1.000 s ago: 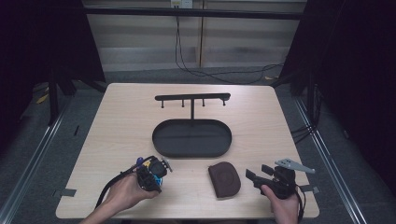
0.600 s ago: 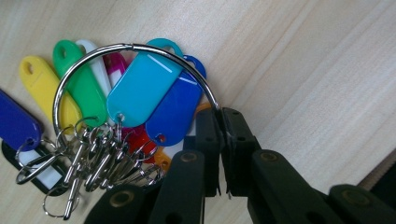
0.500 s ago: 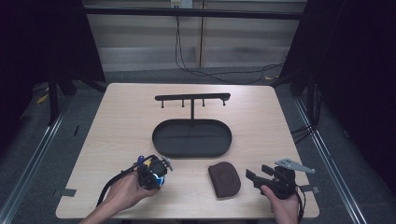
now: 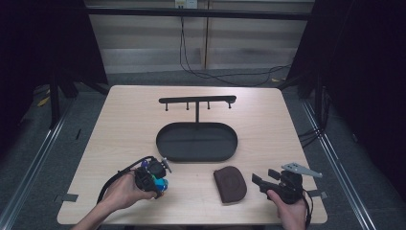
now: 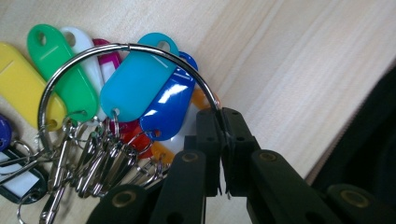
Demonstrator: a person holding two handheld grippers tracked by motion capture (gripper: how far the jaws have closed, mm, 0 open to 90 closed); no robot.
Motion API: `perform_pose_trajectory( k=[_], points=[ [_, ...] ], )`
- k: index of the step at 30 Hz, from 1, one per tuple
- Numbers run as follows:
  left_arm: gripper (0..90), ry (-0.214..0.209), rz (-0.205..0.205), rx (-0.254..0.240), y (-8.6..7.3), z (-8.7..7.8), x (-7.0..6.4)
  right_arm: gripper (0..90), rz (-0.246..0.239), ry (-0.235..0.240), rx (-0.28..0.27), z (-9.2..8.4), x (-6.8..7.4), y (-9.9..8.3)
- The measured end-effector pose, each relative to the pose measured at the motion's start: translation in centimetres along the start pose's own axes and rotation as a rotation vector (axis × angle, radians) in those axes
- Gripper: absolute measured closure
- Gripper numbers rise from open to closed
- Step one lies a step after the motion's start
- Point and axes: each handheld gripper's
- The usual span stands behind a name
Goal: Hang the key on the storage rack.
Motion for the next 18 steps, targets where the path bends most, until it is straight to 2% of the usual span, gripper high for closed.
perform_pose_trajectory(
  k=[3,4,11,18],
  points=[
    [87.3,0.012,-0.011,-0.011,0.0,-1.0,0.0,25.9,-0.002,-0.002,-0.001,0.0,0.0,0.0],
    [87.3,0.017,-0.001,-0.006,-0.1,-1.2,0.0,25.9,-0.002,-0.004,0.000,0.0,0.0,0.0],
    [87.2,0.010,0.005,-0.032,-0.4,-2.8,0.2,25.9,0.000,-0.006,-0.002,0.0,-0.1,0.0],
    [87.4,0.047,-0.002,-0.057,-0.6,-4.7,1.0,25.9,0.005,-0.006,-0.004,0.0,-0.1,0.0]
  ],
)
Point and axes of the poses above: each handheld gripper's, and its own axes: z roughly forward along the jaws, y roughly out of its top, x roughly to its left, and after that the axes turned 13 degrees about -z, right-handed
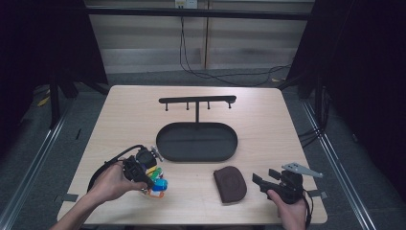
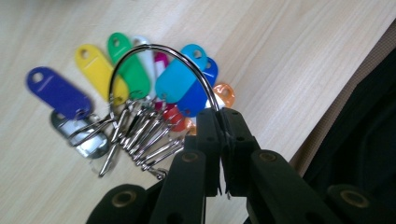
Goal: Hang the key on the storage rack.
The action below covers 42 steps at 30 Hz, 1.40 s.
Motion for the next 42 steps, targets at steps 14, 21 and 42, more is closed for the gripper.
perform_pose_trajectory(
  k=[14,21,42],
  points=[
    [87.7,0.038,-0.063,-0.026,0.3,-2.2,2.4,26.0,0.001,0.003,0.000,0.1,0.0,0.1],
    [87.9,0.044,-0.107,-0.031,0.5,-2.8,3.9,25.9,-0.001,0.004,0.001,0.1,-0.1,0.1],
    [88.2,0.086,-0.099,-0.034,1.4,-5.6,4.2,25.8,-0.001,0.005,0.004,0.2,-0.1,0.1]
  ],
)
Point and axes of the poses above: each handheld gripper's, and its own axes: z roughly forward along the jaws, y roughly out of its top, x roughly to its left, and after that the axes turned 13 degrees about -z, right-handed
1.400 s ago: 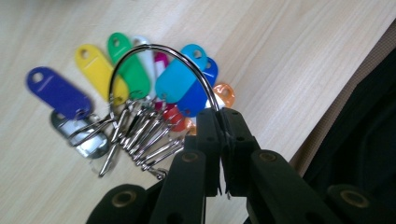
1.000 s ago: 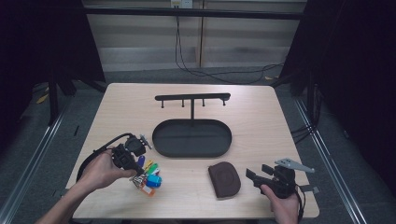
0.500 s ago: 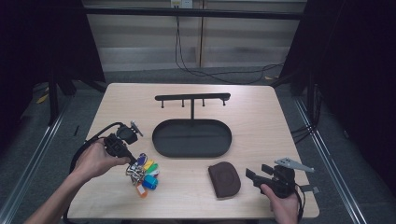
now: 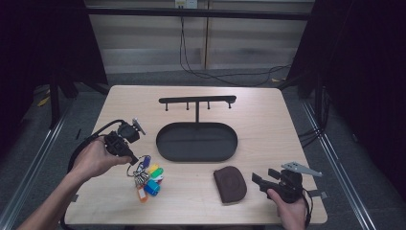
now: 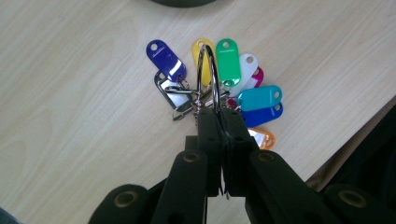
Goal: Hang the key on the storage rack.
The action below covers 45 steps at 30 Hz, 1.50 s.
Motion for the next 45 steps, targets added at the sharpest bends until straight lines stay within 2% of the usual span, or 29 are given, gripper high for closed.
perform_pose_trajectory(
  k=[7,9,17,29,32,40,45],
  points=[
    [88.3,-0.010,0.010,-0.007,0.4,-1.3,-0.4,25.5,0.002,0.001,-0.001,-0.1,0.0,0.0],
    [88.3,-0.010,-0.007,-0.011,0.5,-1.8,-0.7,25.0,0.002,0.002,0.001,0.0,0.0,0.0],
    [88.3,-0.008,0.021,0.004,1.0,-3.5,-1.2,18.5,0.000,0.004,-0.002,0.0,0.1,0.0],
    [88.3,0.006,0.039,-0.007,1.7,-6.0,-2.3,14.3,-0.041,0.007,-0.030,-0.2,0.6,0.2],
    [88.4,0.014,0.035,-0.004,1.9,-6.3,-2.4,14.2,-0.046,0.005,-0.034,-0.2,0.6,0.3],
    [88.3,0.013,0.053,-0.001,2.6,-7.2,-2.7,14.0,-0.045,0.009,-0.041,-0.3,0.7,0.3],
    [88.3,0.007,0.045,-0.011,2.9,-7.8,-3.0,14.1,-0.046,0.013,-0.040,-0.3,0.7,0.3]
  ],
)
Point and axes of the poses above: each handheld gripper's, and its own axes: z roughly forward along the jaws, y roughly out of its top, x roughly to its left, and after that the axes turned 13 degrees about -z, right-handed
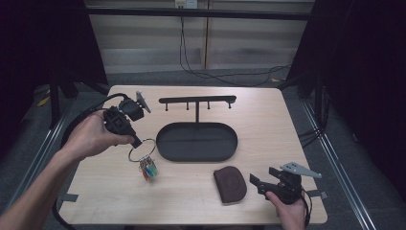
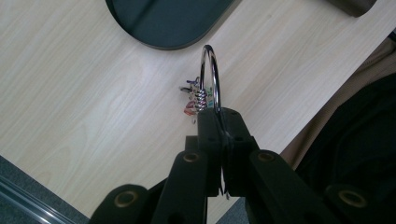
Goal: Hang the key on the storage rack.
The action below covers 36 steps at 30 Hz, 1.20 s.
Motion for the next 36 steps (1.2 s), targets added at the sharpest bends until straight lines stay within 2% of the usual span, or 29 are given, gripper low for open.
perform_pose_trajectory(
  k=[8,20,26,32,36],
  points=[
    [88.3,-0.014,0.007,-0.023,0.6,-1.3,-0.5,14.1,-0.002,0.001,-0.002,0.0,0.0,0.0],
    [88.3,-0.020,0.010,-0.044,1.7,-1.9,-0.5,14.1,0.000,0.001,0.001,0.0,0.0,0.0],
    [88.3,-0.033,-0.004,-0.056,2.9,-2.1,-0.5,14.1,-0.003,0.001,0.001,0.0,0.0,0.0],
    [88.2,-0.040,-0.012,-0.029,4.2,-2.0,-0.3,14.2,-0.001,0.003,0.001,-0.1,0.0,0.0],
    [88.2,-0.047,-0.016,-0.033,5.2,-1.8,-0.2,14.2,-0.002,0.004,0.001,-0.2,0.1,-0.1]
  ],
)
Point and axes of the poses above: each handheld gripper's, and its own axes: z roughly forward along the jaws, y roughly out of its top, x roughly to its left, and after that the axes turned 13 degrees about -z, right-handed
